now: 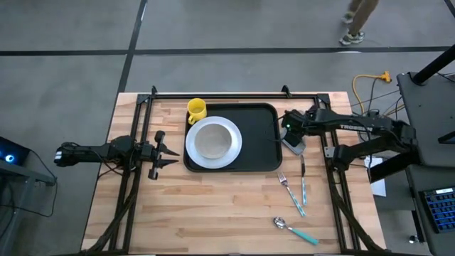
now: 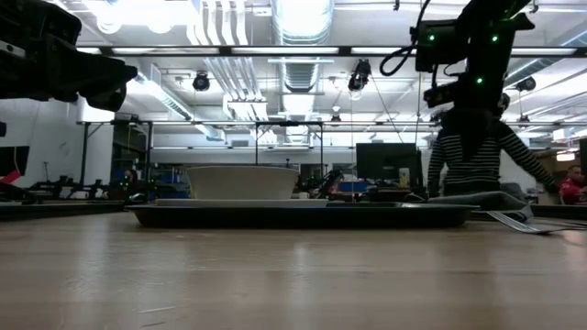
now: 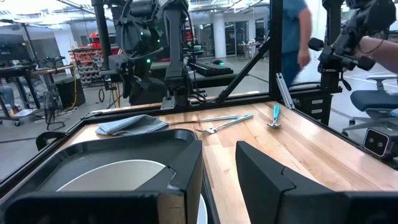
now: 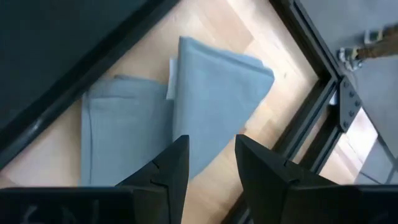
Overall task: Set up tray
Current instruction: Put the gray napkin on the black serving tray to the right of the white plate
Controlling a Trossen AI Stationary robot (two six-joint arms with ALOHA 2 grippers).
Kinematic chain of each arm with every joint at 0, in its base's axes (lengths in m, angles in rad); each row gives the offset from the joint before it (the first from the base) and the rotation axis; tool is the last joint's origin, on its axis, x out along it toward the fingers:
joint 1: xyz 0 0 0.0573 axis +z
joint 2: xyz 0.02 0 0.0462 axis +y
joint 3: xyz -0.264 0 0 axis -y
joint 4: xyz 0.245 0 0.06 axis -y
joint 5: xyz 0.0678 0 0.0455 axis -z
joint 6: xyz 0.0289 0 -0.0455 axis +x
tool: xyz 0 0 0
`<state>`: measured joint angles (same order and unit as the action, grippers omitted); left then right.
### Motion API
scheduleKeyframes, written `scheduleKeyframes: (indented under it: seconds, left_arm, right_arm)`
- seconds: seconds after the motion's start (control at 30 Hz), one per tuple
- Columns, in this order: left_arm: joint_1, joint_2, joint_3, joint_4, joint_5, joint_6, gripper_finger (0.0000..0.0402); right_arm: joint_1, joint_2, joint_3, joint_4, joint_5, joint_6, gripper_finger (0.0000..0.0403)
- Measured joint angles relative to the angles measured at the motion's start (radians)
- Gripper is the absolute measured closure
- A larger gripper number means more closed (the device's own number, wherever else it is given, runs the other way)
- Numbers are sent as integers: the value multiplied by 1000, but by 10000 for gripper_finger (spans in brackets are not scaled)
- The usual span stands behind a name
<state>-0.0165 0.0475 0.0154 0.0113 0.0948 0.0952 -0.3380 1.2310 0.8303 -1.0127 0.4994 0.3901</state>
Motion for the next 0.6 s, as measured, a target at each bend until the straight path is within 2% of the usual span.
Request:
scheduleKeyframes:
  seconds: [0.37,0.6]
  left_arm:
    - [0,0,0,0,0,0,318]
    - [0,0,0,0,0,0,318]
  right_arm:
    - [0,107,2,92,-3,-91,273]
    - [-1,173,37,118,-2,-94,204]
